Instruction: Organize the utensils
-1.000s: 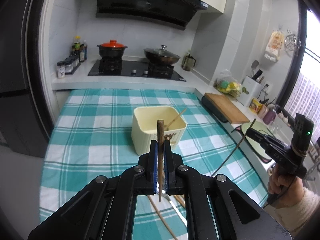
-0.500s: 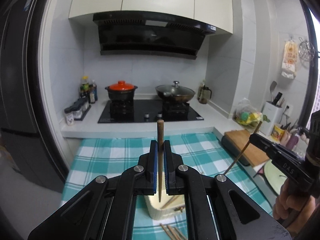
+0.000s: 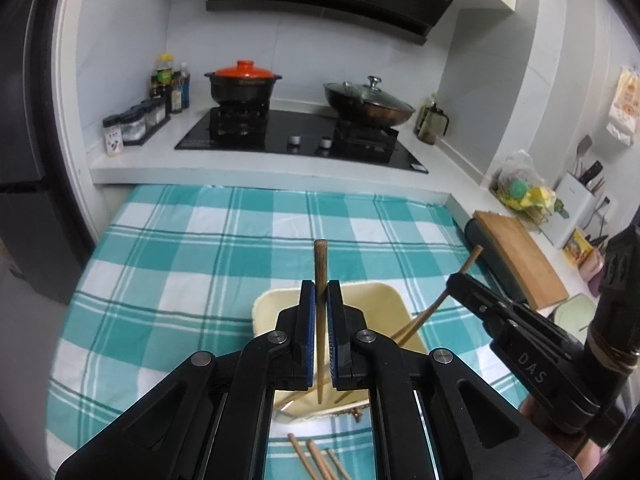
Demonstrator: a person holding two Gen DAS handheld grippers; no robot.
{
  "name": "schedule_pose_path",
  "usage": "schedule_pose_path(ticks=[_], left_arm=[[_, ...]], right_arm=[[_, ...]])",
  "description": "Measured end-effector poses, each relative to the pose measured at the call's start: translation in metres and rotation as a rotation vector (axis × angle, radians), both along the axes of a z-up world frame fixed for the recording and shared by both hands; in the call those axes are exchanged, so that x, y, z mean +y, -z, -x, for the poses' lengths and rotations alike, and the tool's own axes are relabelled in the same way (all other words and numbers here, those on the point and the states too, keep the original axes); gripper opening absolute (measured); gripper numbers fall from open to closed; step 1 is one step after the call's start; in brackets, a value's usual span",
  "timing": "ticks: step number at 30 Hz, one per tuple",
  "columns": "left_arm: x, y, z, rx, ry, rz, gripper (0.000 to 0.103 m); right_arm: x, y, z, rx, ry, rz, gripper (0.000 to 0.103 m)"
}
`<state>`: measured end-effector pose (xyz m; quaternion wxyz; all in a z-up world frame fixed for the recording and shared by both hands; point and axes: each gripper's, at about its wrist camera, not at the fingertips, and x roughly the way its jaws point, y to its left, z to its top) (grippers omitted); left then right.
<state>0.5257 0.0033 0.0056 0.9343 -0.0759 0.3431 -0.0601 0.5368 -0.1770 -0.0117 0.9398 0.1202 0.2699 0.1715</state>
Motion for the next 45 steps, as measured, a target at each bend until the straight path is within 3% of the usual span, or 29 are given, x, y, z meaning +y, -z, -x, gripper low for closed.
schedule_pose_path(ticks=[4,6,8,9,11,14,18,22,27,31,36,42,45], left_arm=[[-0.001,0.009,-0.001,0.055,-0.019,0.006,0.007],[0.005,0.004,0.008,0.053,-0.018,0.027,0.023],[0.01,-0.006,0.024,0.02,-0.005,0.013,0.053],[0.013,-0.011,0.036,-0.003,0.003,-0.005,0.057],[0.02,-0.019,0.061,-0.024,0.041,-0.037,0.067],[0.03,-0.017,0.104,0.0,0.091,-0.089,0.073],[0.036,0.007,0.169,0.058,0.164,-0.162,0.078],[0.037,0.051,0.234,0.08,0.211,-0.193,0.081],[0.025,0.111,0.292,0.065,0.156,-0.178,0.084],[0.022,0.144,0.309,0.123,0.11,-0.081,0.084],[0.022,0.168,0.313,0.144,0.076,-0.13,0.084],[0.038,0.192,0.307,0.182,-0.005,-0.123,0.084],[0.041,0.203,0.306,0.209,-0.019,-0.114,0.084]], right_arm=[[0.007,0.023,-0.019,0.111,-0.042,-0.002,0.01],[0.011,0.027,-0.022,0.152,-0.048,0.015,0.012],[0.013,0.022,-0.012,0.135,-0.049,0.048,0.042],[0.013,0.018,-0.004,0.111,-0.051,0.062,0.052],[0.012,0.007,0.017,0.052,-0.047,0.11,0.052],[0.006,-0.006,0.055,-0.007,-0.064,0.181,0.052],[-0.011,-0.005,0.113,-0.021,-0.105,0.205,0.052],[-0.028,0.019,0.169,0.003,-0.117,0.249,0.052],[-0.041,0.067,0.241,0.015,-0.106,0.334,0.052],[-0.054,0.103,0.287,0.047,-0.034,0.325,0.052],[-0.068,0.132,0.321,0.059,0.084,0.314,0.052],[-0.077,0.161,0.324,0.084,0.131,0.382,0.052],[-0.082,0.173,0.319,0.125,0.131,0.354,0.052]])
